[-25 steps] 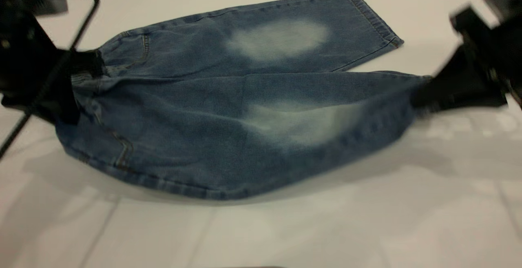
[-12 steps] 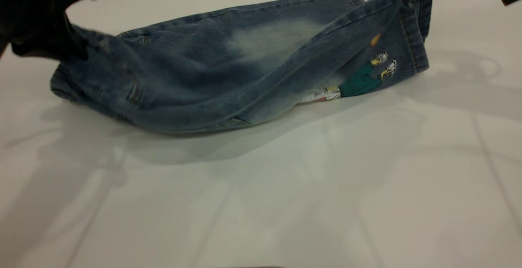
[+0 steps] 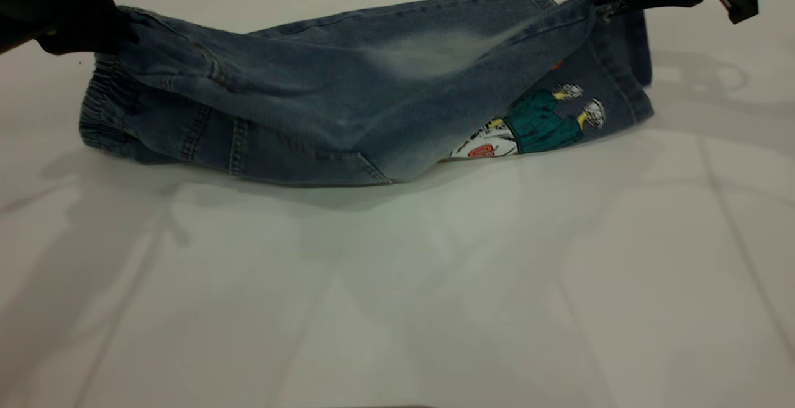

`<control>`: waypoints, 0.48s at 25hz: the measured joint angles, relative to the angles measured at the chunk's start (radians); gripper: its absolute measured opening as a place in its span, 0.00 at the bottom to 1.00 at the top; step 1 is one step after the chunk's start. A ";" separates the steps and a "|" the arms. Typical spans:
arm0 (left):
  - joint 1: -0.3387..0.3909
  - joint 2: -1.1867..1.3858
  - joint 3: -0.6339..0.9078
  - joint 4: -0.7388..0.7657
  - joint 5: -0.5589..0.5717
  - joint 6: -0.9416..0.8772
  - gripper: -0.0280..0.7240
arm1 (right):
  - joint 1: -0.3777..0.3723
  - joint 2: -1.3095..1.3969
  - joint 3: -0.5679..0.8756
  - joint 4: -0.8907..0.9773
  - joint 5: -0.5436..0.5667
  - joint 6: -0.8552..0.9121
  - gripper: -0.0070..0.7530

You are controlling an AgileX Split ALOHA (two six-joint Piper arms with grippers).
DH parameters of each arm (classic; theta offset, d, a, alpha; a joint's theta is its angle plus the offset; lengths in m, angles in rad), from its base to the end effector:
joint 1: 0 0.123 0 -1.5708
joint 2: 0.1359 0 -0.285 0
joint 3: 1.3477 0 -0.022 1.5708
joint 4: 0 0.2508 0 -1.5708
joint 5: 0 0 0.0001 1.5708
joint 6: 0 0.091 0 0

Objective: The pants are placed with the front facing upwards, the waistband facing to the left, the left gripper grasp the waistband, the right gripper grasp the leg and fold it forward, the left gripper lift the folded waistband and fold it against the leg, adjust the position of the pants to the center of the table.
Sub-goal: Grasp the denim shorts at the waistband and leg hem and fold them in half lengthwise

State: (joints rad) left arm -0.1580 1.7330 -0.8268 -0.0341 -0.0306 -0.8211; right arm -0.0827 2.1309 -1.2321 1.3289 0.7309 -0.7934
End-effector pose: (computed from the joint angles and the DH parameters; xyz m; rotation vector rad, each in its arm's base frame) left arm 0.3310 -0.0526 0.1626 -0.8249 2.2683 -0.4819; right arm 0.4108 0.0252 0.1158 0.4252 2.5208 1.0522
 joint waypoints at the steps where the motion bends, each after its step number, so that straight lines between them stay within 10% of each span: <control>1: 0.010 0.012 -0.011 0.000 -0.002 -0.003 0.12 | 0.000 0.011 -0.010 0.005 -0.004 0.006 0.05; 12: 0.044 0.115 -0.044 -0.034 -0.120 -0.159 0.12 | 0.003 0.123 -0.184 0.081 -0.013 0.044 0.05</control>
State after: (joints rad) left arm -0.1142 1.8483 -0.8704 -0.0682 -0.1506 -0.9804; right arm -0.0792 2.2543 -1.4161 1.4100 0.7181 -0.7497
